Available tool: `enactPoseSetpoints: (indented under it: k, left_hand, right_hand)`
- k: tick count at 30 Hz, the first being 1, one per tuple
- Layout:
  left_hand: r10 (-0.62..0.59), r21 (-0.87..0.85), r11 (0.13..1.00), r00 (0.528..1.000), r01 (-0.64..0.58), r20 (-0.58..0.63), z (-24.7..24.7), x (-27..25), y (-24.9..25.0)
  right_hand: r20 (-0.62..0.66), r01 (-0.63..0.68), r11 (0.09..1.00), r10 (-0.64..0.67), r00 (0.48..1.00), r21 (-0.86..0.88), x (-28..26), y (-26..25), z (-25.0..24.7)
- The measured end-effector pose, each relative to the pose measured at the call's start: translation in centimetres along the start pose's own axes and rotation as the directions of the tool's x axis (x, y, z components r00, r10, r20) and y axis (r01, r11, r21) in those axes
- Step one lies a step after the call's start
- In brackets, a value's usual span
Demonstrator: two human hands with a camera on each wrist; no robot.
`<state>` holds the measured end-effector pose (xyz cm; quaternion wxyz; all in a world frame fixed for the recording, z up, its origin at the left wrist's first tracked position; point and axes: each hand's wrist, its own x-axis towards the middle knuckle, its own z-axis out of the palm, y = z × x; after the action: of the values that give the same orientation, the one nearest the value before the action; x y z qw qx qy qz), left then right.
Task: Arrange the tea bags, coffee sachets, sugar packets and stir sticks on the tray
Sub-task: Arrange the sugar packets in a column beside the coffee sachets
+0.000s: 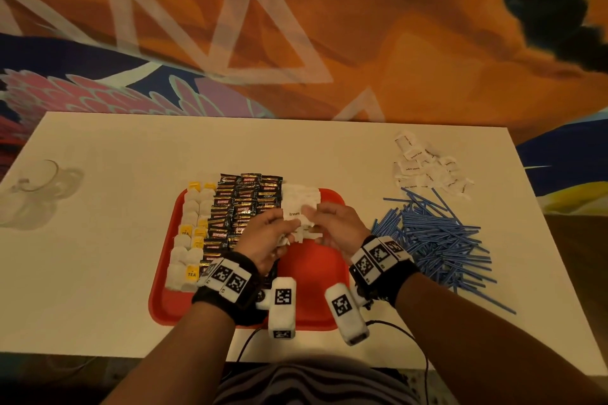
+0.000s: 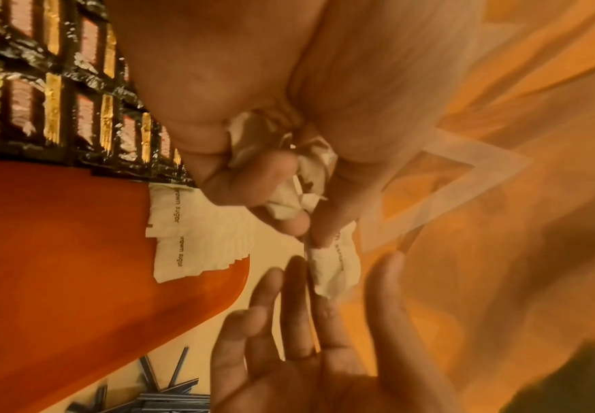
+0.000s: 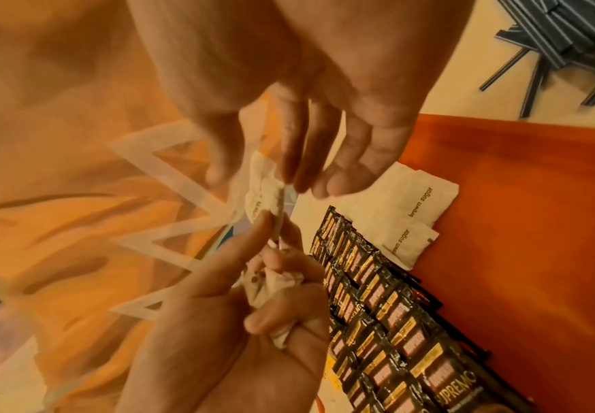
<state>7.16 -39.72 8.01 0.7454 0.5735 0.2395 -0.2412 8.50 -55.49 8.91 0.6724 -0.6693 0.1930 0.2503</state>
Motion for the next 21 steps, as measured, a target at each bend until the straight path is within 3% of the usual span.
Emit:
enactPoseSetpoints:
  k: [4, 7, 13, 18, 21]
  left_hand:
    - [-0.017, -0.039, 0.999, 1.000, 0.016, -0.024, -0.3, 0.1, -0.2]
    - [0.037, -0.009, 0.999, 0.991, -0.038, -0.128, -0.6, 0.3, -0.4]
    - [0.194, 0.177, 0.970, 0.967, -0.164, -0.165, -0.1, 0.1, -0.3]
    - [0.295, 0.341, 0.914, 0.936, -0.218, -0.191, -0.2, 0.4, -0.6]
    - [0.334, 0.382, 0.891, 0.923, -0.243, -0.191, -0.4, 0.6, -1.0]
  right_hand:
    - [0.016, 0.084, 0.964, -0.083, 0.996, -0.253, 0.4, 0.6, -0.1]
    - [0.011, 0.088, 0.942, -0.089, 0.996, -0.325, 0.5, 0.6, -0.3]
    - [0.049, -0.005, 1.000, 0.005, 0.999, -0.014, 0.4, 0.2, 0.3]
    - [-0.042, -0.005, 0.995, 0.009, 0.999, 0.098, 0.4, 0.3, 0.7]
    - [-0.018, -0.035, 0.994, 0.037, 0.999, 0.101, 0.4, 0.9, 0.6]
